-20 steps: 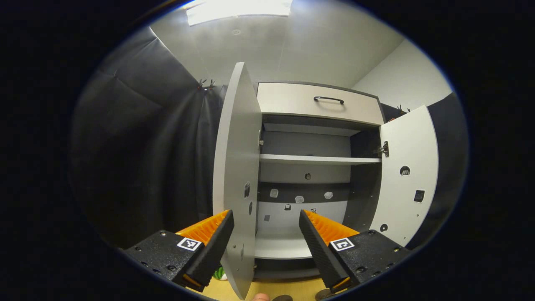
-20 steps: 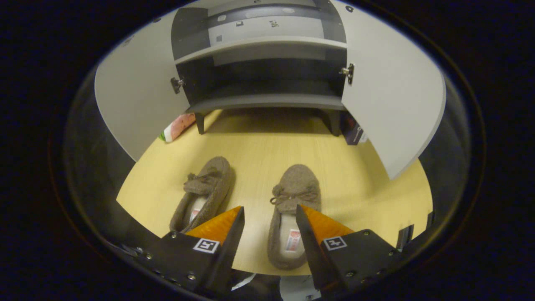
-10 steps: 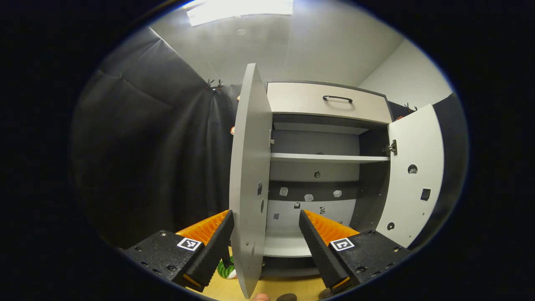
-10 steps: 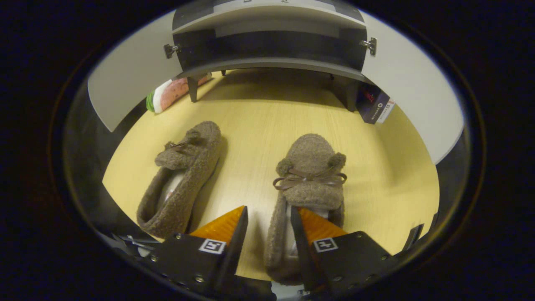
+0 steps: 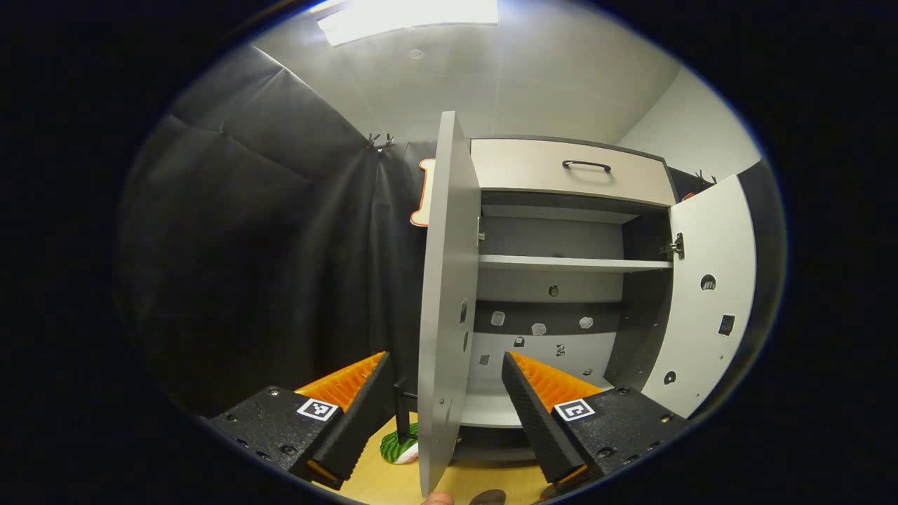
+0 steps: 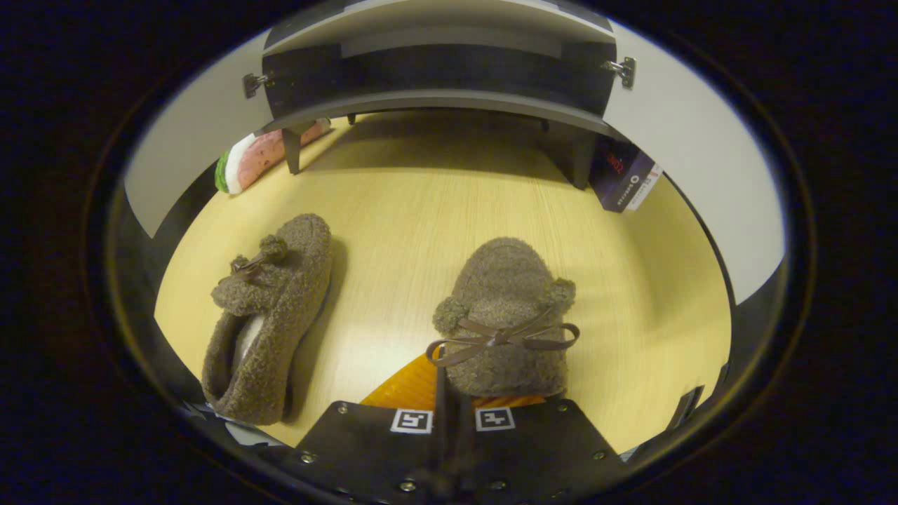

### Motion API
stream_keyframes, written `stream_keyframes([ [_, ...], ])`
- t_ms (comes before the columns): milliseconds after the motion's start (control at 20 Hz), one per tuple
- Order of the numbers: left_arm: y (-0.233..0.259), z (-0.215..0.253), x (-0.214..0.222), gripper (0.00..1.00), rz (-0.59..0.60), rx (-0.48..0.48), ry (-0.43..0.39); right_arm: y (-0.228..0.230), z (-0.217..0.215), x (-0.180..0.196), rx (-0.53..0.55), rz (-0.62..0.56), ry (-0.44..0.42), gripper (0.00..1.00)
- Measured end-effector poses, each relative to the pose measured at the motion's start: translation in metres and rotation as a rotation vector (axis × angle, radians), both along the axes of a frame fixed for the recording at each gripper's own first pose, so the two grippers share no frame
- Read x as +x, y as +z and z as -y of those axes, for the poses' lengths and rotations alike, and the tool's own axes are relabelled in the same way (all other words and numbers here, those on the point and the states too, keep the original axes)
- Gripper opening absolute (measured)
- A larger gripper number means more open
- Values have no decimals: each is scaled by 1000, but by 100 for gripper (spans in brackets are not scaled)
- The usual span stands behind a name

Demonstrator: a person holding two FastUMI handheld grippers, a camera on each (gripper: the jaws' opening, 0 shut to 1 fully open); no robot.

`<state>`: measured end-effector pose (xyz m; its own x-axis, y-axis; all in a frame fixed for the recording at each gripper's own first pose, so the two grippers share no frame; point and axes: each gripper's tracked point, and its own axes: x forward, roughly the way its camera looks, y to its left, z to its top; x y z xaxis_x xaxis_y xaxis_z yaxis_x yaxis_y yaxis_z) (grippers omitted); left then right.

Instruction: Grab one shoe with the right hand and put it into the shoe cabinet, grab the other shoe with the left hand and put it into the shoe cabinet; then close the right door with the right hand and the left door with the left hand.

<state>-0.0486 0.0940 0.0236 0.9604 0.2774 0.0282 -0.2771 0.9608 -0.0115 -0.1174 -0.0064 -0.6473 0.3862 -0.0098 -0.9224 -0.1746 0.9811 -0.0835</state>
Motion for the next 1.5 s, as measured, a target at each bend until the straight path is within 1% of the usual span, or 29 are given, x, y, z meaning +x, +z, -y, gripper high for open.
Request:
stream_keyframes([
  [100, -2, 1, -1, 96, -1, -7, 2, 1, 1, 1, 0, 8, -1, 8],
  [150, -2, 2, -2, 93, -1, -11, 0, 6, 2, 0, 10, 15, -16, 8],
  [200, -2, 4, -2, 93, -1, -14, -3, 5, 1, 1, 18, 19, -18, 1],
  [300, -2, 7, -2, 93, -1, -18, -11, 9, 4, 1, 35, 19, -29, 1],
  [350, -1, 8, -2, 96, 1, -18, -16, 13, 5, 3, 39, 28, -38, 0],
  [500, 1, 11, -3, 96, 7, -15, -23, 29, 2, 4, 80, 52, -56, 0],
  [600, 1, 11, -4, 96, 8, -16, -27, 43, 0, 10, 98, 78, -50, 0],
  [650, 1, 12, -4, 93, 7, -18, -30, 51, -3, 12, 107, 92, -44, 0],
  [700, 1, 13, -5, 96, 7, -21, -32, 61, -7, 16, 117, 110, -36, 0],
  [750, 0, 12, -5, 96, 7, -24, -32, 73, -11, 22, 126, 131, -26, 1],
  [800, 0, 12, -5, 93, 7, -26, -33, 85, -16, 28, 136, 158, -14, 0],
  [850, 0, 11, -5, 96, 8, -28, -33, 101, -21, 37, 144, 191, 0, 0],
  [900, 1, 10, -5, 93, 9, -29, -34, 119, -26, 48, 151, 228, 14, 0],
  [950, 1, 11, -5, 96, 10, -30, -35, 138, -31, 60, 159, 270, 25, 1],
  [1000, 1, 11, -5, 96, 12, -31, -36, 158, -38, 73, 169, 314, 38, 1],
  [1250, 1, 12, -4, 96, 19, -42, -45, 276, -62, 145, 207, 556, 82, 0],
  [1400, 0, 11, -3, 96, 21, -45, -46, 339, -74, 182, 234, 675, 89, 0],
  [1500, 0, 10, -4, 96, 23, -46, -44, 369, -79, 210, 237, 737, 91, 0],
])
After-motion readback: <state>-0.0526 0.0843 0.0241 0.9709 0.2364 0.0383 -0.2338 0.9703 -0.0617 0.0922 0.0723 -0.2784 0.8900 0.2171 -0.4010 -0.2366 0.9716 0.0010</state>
